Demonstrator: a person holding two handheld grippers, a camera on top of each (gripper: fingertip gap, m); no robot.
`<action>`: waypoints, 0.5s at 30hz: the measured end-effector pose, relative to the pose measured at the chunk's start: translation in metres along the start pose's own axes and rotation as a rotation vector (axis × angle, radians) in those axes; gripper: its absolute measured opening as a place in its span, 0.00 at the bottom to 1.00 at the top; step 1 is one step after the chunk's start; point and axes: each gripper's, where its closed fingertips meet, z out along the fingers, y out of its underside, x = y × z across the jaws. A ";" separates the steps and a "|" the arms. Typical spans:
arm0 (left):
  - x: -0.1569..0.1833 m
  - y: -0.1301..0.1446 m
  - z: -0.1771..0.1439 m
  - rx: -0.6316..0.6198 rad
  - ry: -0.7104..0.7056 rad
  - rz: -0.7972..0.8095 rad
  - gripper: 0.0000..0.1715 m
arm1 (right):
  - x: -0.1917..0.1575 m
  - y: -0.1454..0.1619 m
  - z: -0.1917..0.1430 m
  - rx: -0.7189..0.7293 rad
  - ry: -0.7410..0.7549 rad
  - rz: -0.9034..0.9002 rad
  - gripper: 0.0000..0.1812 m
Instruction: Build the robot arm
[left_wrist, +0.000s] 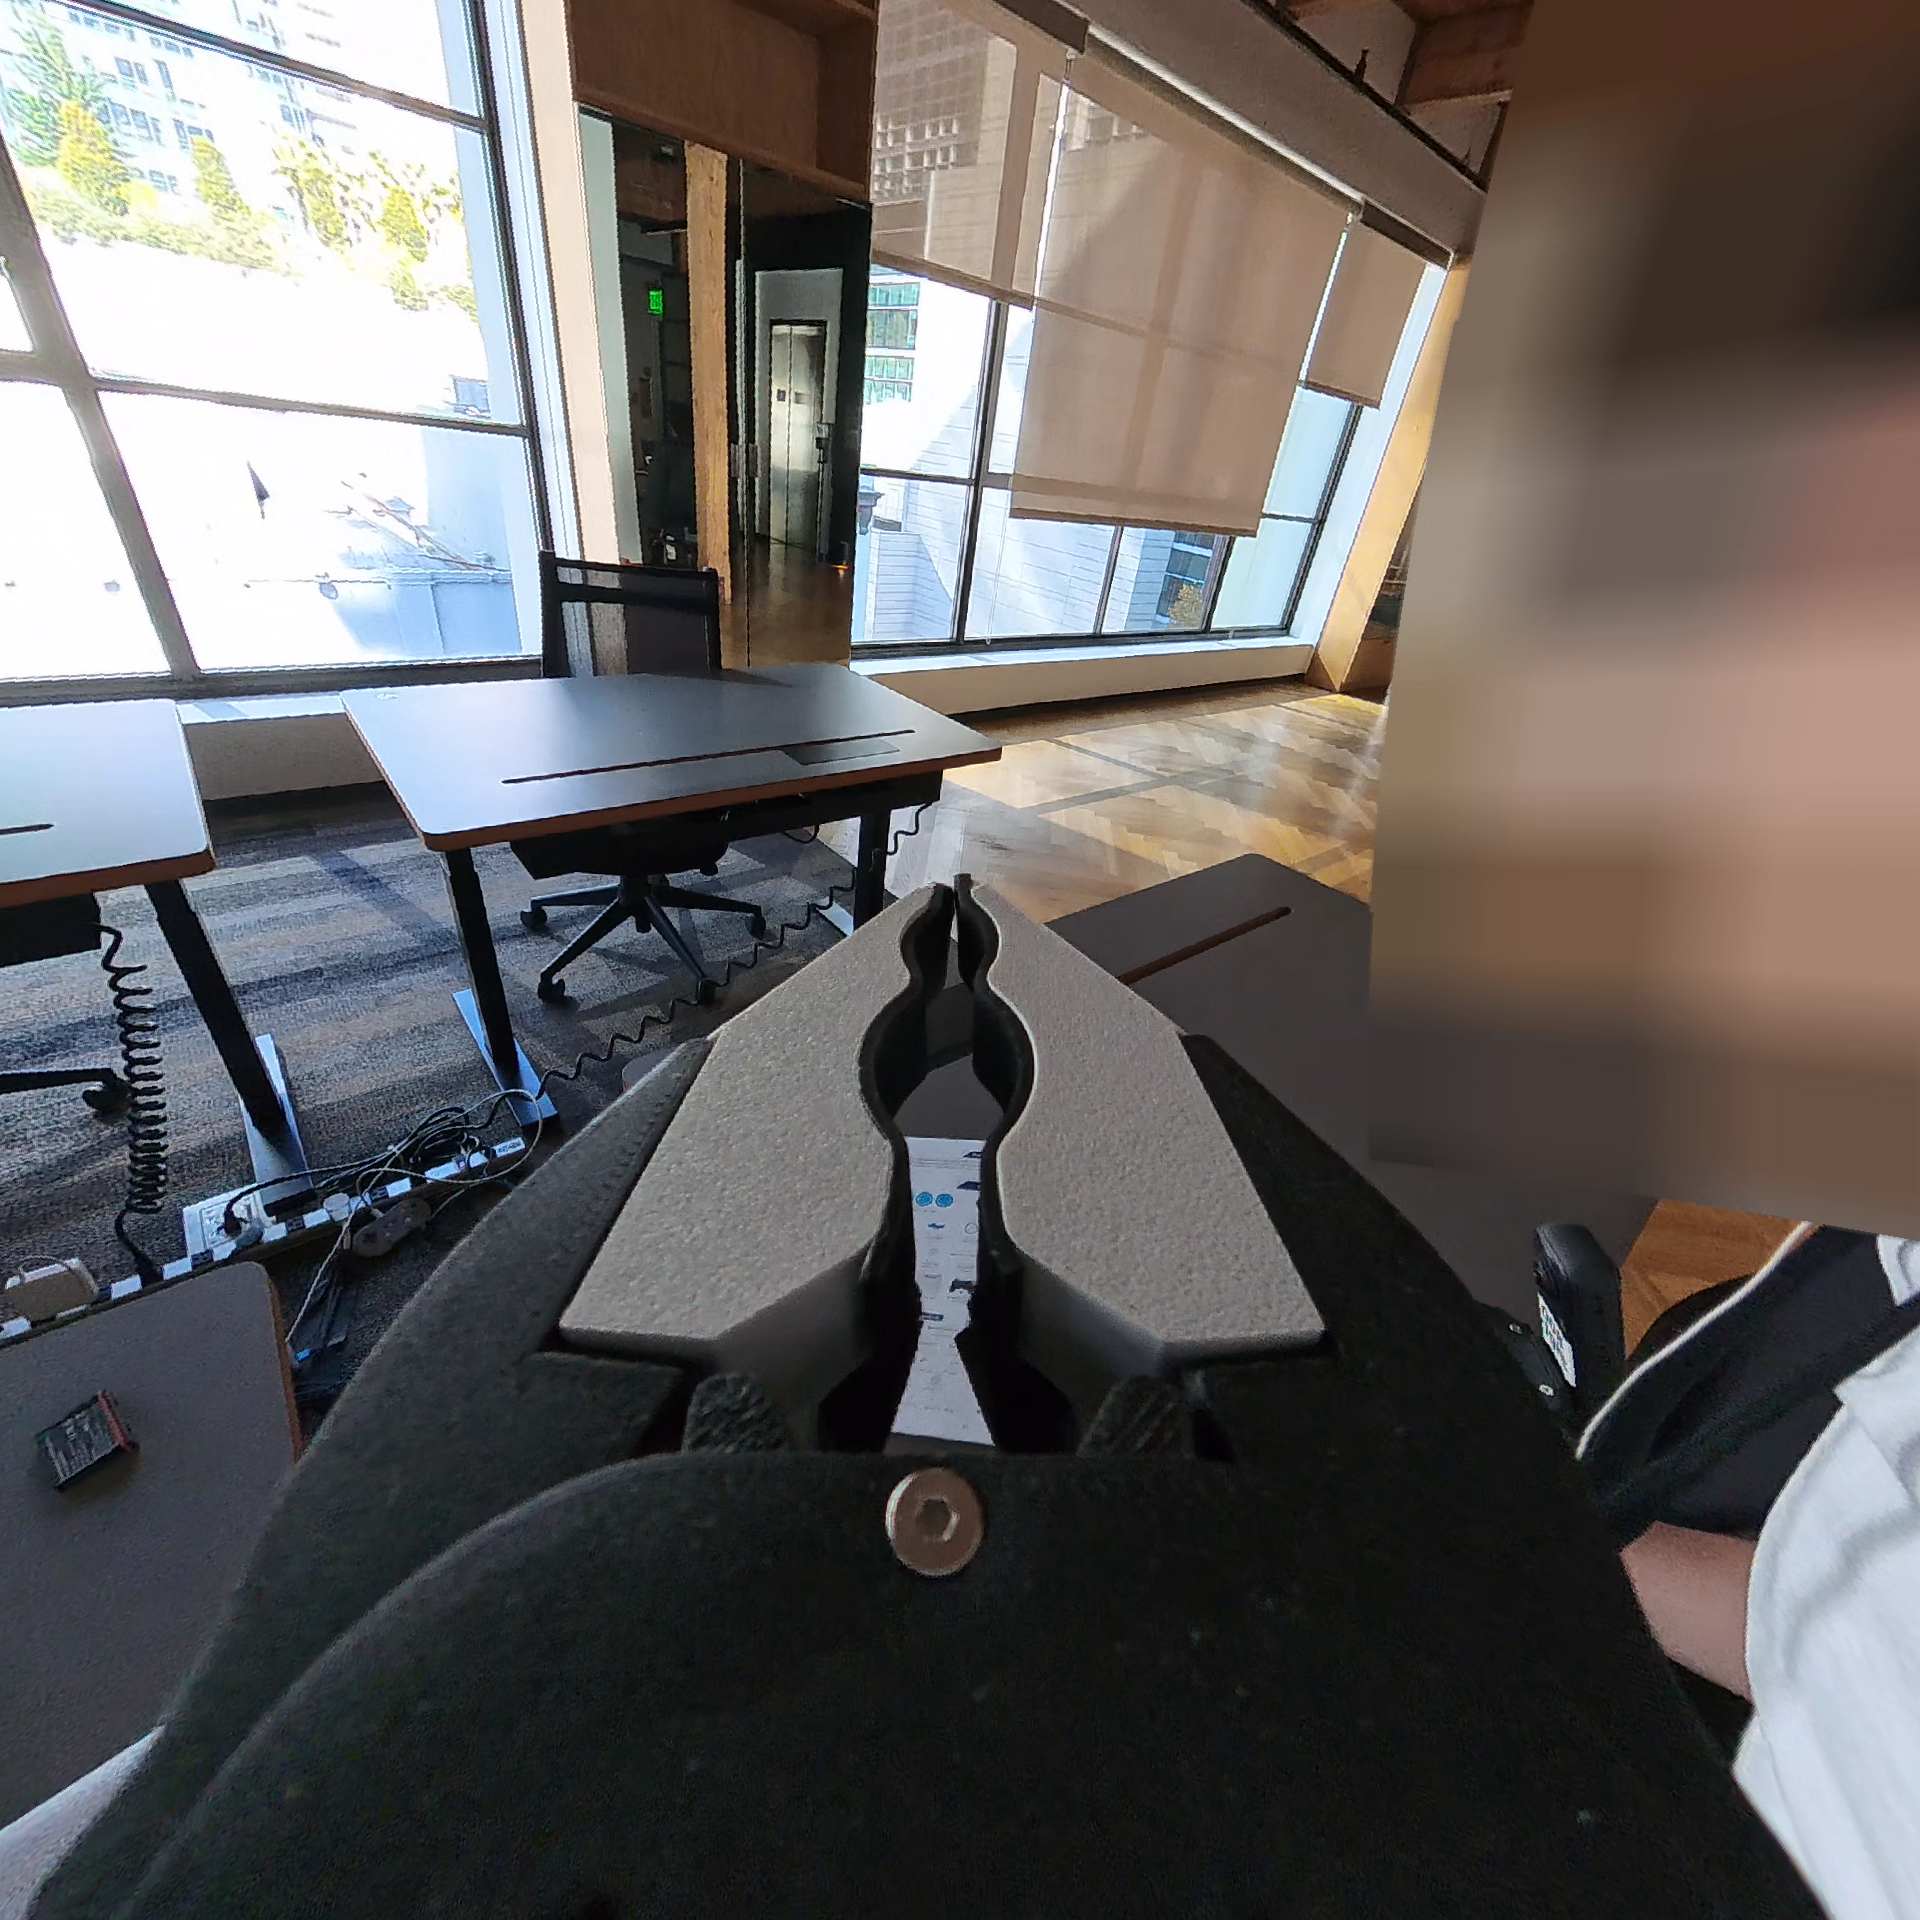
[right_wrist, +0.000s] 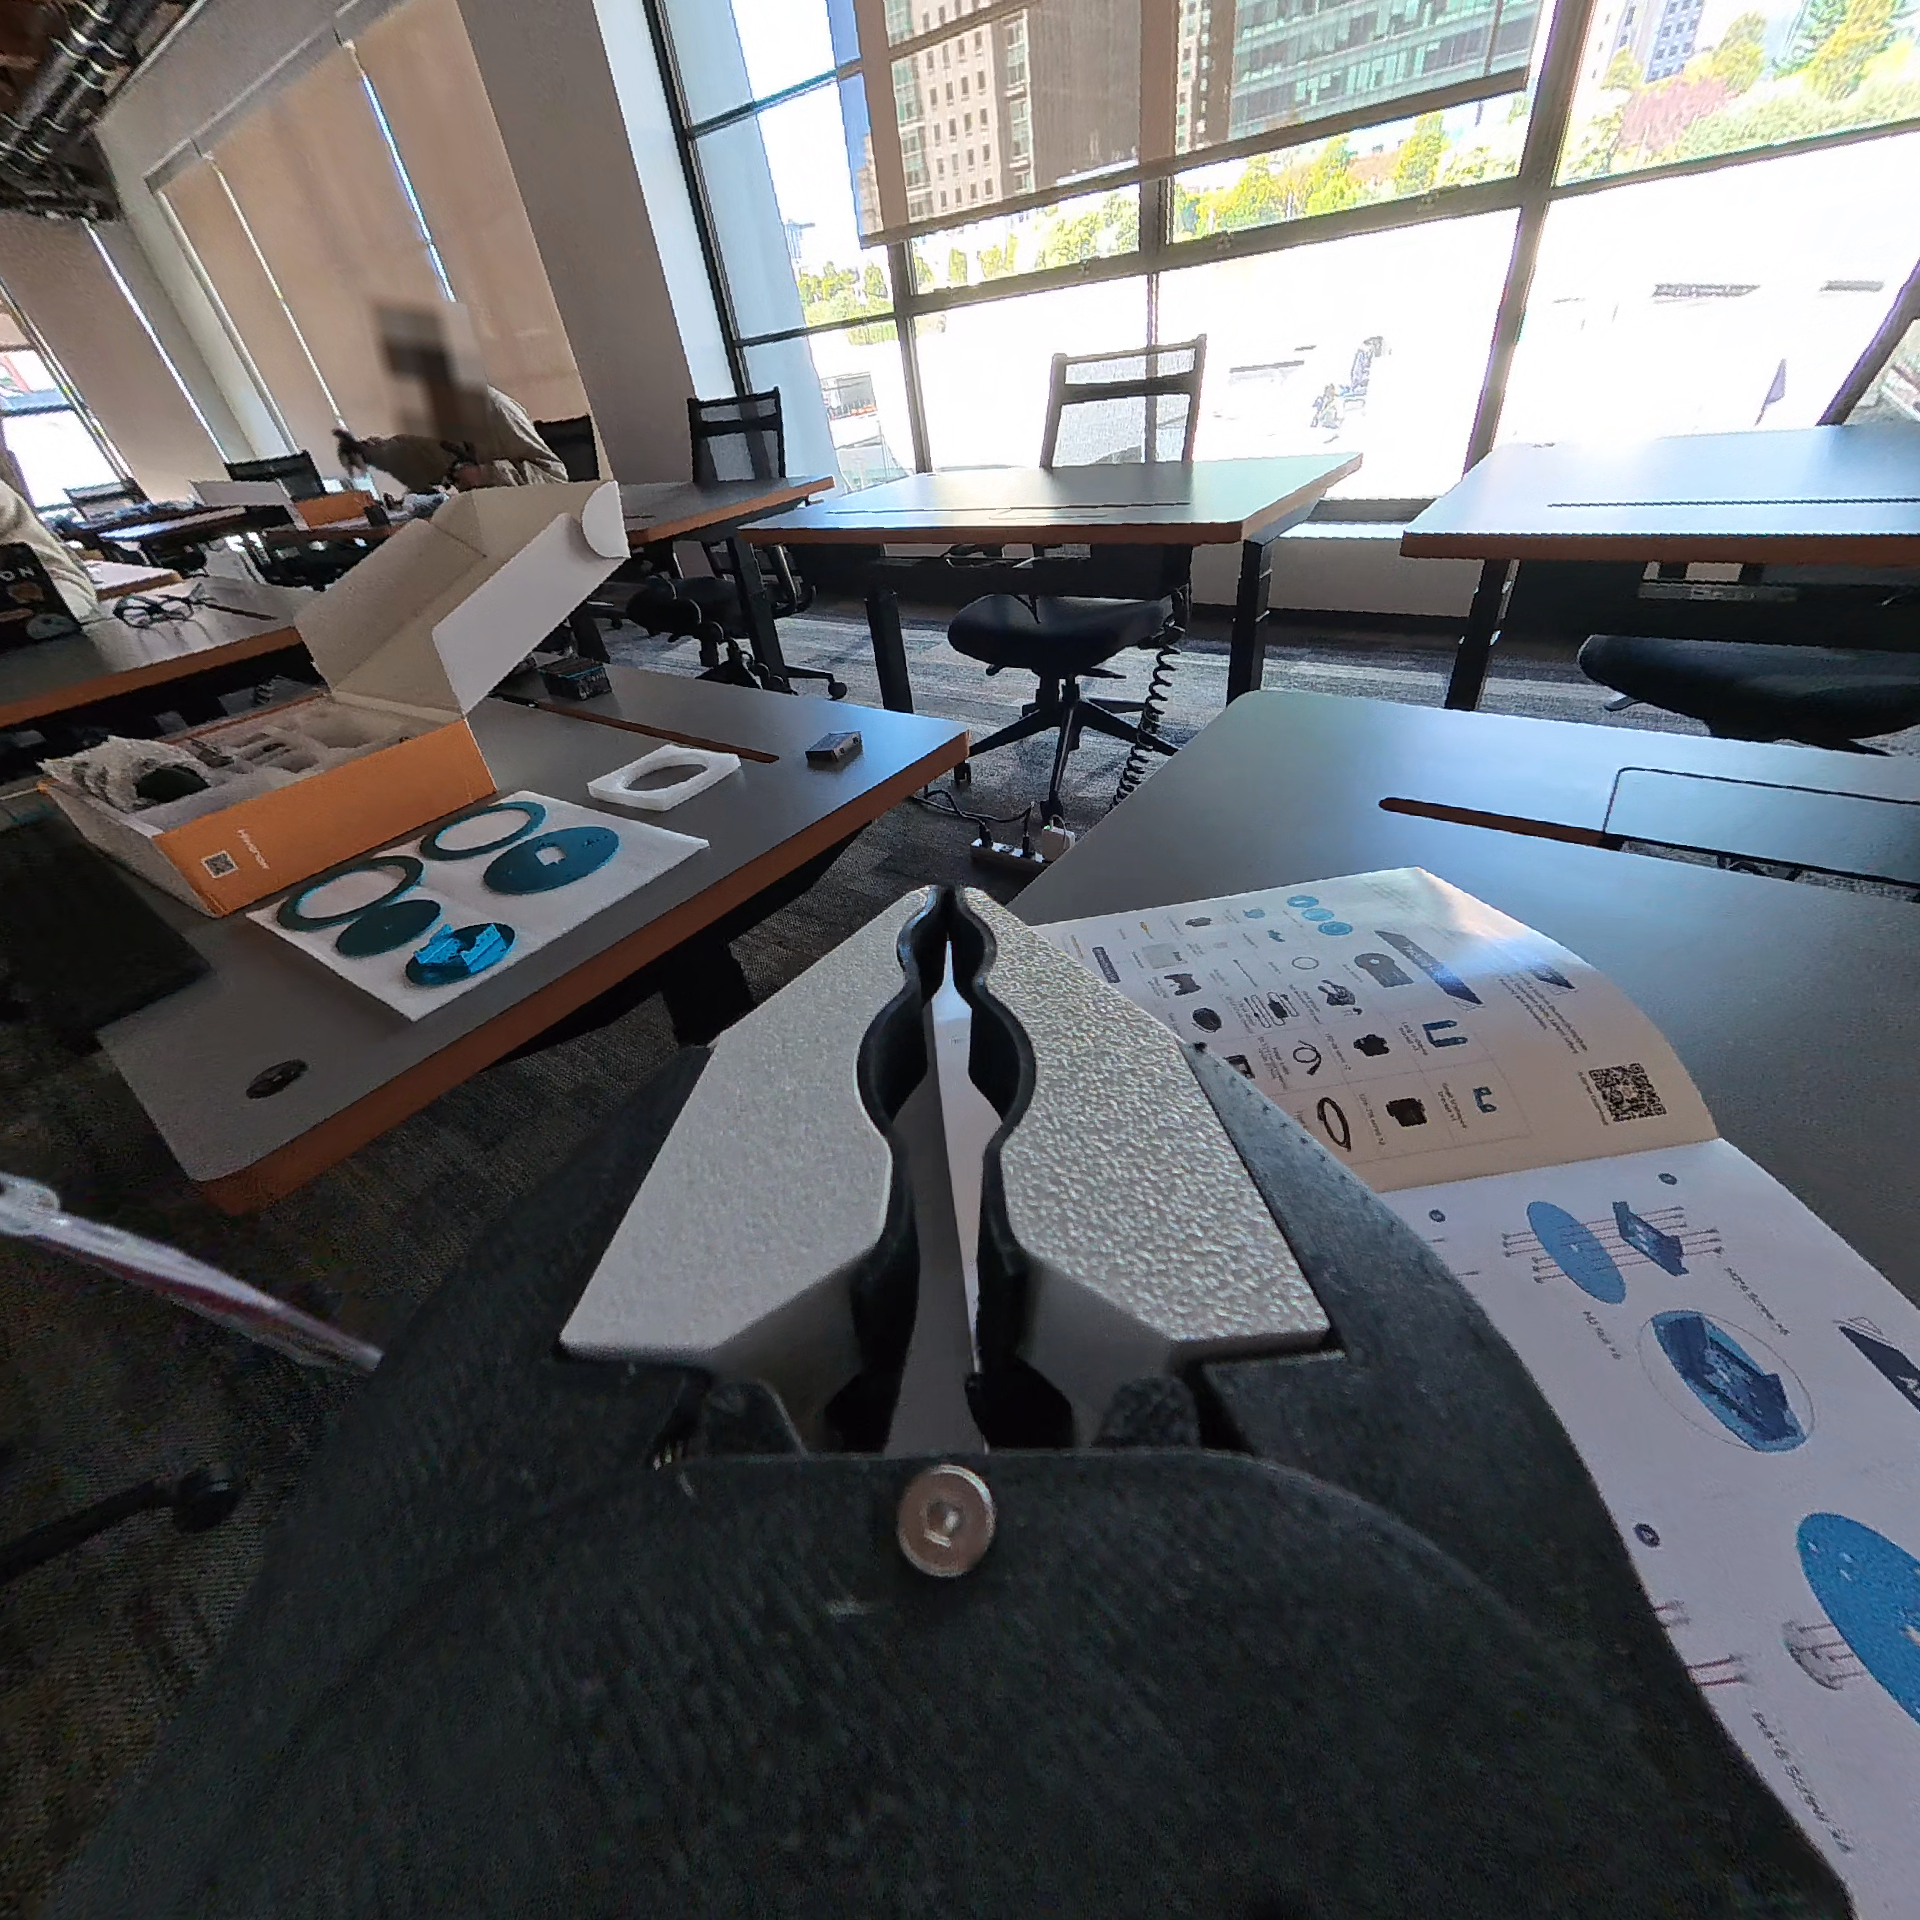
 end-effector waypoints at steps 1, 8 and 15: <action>0.000 -0.001 0.001 0.001 0.000 -0.002 0.00 | 0.001 -0.001 0.000 0.003 0.003 -0.002 0.00; -0.001 -0.001 0.006 -0.005 -0.001 0.014 0.00 | 0.002 0.004 0.001 -0.010 -0.002 -0.004 0.00; -0.004 -0.004 0.008 0.006 0.008 0.017 0.00 | 0.006 0.004 0.001 -0.057 -0.025 -0.092 0.00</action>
